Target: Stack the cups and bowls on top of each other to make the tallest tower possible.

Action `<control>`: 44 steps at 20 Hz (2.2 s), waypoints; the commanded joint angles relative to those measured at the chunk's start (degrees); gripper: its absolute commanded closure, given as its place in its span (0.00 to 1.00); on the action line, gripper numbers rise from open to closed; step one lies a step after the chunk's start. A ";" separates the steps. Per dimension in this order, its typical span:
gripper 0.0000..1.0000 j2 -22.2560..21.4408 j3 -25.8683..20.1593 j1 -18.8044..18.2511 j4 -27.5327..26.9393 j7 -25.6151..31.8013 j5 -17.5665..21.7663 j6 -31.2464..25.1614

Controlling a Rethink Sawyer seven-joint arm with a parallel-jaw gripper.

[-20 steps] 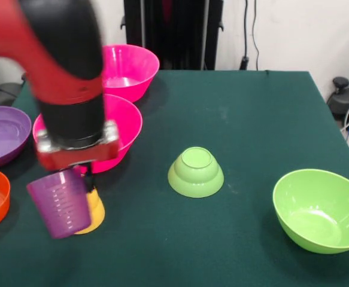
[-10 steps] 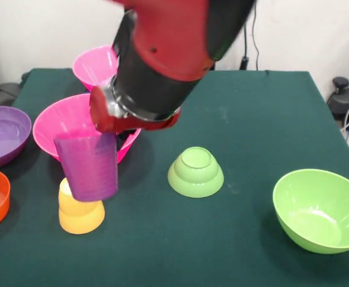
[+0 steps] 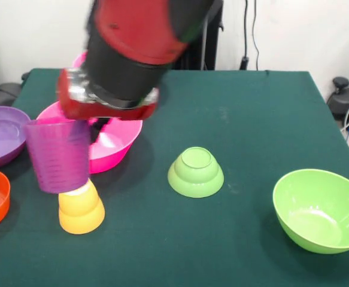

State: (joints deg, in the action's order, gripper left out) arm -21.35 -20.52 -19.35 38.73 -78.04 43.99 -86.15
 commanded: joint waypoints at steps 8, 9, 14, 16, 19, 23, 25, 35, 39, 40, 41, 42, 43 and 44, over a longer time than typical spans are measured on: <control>1.00 3.69 4.82 -2.19 3.67 -3.90 -3.82 -6.22; 1.00 4.04 5.05 -2.04 3.44 -3.97 -4.05 -6.40; 1.00 5.67 5.30 -1.48 1.95 -2.46 -5.71 -8.29; 1.00 6.30 5.57 -1.06 0.53 -1.98 -5.50 -9.42; 1.00 7.01 5.94 -0.47 -1.14 0.01 -4.99 -11.06; 1.00 7.55 6.28 -0.21 -0.51 -1.71 -5.95 -10.79; 1.00 7.80 6.45 -0.35 0.43 -2.90 -6.47 -9.18; 1.00 7.66 8.47 0.44 1.10 -3.08 -7.85 -8.30; 1.00 8.39 9.00 0.91 -0.22 -2.24 -8.04 -8.86; 1.00 8.30 9.21 0.99 -0.35 -2.25 -8.27 -9.04; 1.00 8.35 9.33 1.06 -0.55 -2.17 -8.40 -9.18; 1.00 8.23 9.39 1.08 -0.47 -2.10 -8.68 -9.35; 1.00 8.10 9.46 1.11 -0.40 -2.03 -8.97 -9.53; 1.00 8.22 9.44 1.22 -0.62 -2.03 -9.11 -9.52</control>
State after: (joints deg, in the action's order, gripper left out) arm -12.92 -9.82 -19.93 38.14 -78.04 35.77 -92.14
